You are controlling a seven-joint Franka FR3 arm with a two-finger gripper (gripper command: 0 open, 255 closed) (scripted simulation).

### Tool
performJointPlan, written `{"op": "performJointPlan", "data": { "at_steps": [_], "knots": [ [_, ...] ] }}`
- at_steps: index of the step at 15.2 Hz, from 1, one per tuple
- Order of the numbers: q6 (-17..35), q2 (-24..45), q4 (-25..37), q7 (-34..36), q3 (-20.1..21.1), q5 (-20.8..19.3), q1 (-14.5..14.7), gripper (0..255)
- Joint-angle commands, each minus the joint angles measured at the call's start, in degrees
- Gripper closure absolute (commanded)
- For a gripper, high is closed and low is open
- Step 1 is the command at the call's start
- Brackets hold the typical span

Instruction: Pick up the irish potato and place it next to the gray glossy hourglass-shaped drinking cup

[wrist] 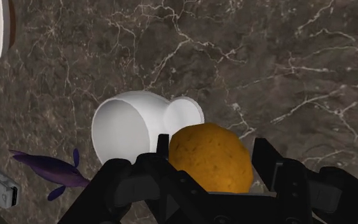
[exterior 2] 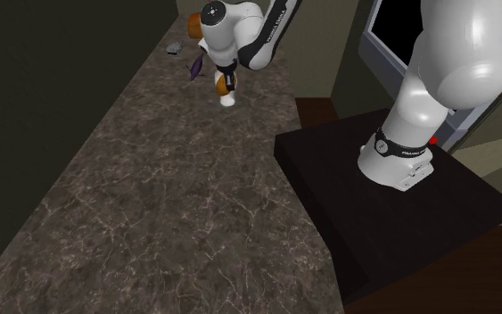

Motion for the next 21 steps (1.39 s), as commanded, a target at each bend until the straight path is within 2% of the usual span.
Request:
{"op": "performJointPlan", "data": {
  "at_steps": [1,21],
  "knots": [
    [0.9,1.4,0.3,1.1,-0.2,-0.7,0.1,255],
    [8.9,16.6,6.1,12.3,-3.0,-6.5,1.7,255]
  ]
}}
